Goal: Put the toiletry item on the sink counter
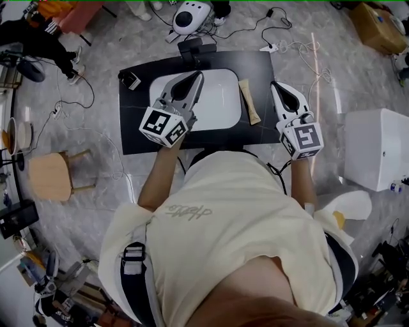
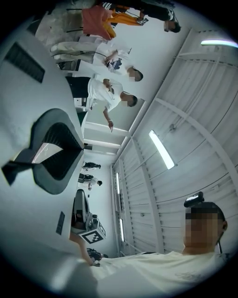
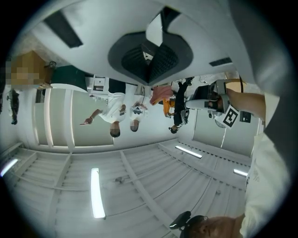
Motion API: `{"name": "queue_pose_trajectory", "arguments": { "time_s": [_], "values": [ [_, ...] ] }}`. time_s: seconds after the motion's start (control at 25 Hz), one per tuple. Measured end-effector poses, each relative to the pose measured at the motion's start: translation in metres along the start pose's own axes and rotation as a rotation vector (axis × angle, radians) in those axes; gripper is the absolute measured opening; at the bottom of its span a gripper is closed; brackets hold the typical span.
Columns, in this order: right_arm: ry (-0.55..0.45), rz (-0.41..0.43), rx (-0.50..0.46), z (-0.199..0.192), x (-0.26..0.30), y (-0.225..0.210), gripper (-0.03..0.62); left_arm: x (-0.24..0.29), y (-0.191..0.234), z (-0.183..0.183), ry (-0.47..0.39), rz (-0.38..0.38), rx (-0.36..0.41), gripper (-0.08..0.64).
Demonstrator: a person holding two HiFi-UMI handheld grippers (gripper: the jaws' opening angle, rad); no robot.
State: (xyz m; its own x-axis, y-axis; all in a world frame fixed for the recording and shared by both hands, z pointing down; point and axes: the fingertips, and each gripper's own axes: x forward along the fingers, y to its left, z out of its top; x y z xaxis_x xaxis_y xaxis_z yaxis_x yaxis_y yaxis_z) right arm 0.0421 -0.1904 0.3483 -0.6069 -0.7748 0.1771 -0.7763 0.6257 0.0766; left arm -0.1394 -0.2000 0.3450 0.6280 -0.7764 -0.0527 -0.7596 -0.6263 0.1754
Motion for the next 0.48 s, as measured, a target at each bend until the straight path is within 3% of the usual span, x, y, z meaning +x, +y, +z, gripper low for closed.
{"name": "queue_pose_trajectory", "arguments": {
  "time_s": [0.48],
  "values": [
    [-0.058, 0.017, 0.005, 0.015, 0.001, 0.0, -0.005, -0.002, 0.005, 0.012, -0.022, 0.044, 0.038, 0.003]
  ]
}}
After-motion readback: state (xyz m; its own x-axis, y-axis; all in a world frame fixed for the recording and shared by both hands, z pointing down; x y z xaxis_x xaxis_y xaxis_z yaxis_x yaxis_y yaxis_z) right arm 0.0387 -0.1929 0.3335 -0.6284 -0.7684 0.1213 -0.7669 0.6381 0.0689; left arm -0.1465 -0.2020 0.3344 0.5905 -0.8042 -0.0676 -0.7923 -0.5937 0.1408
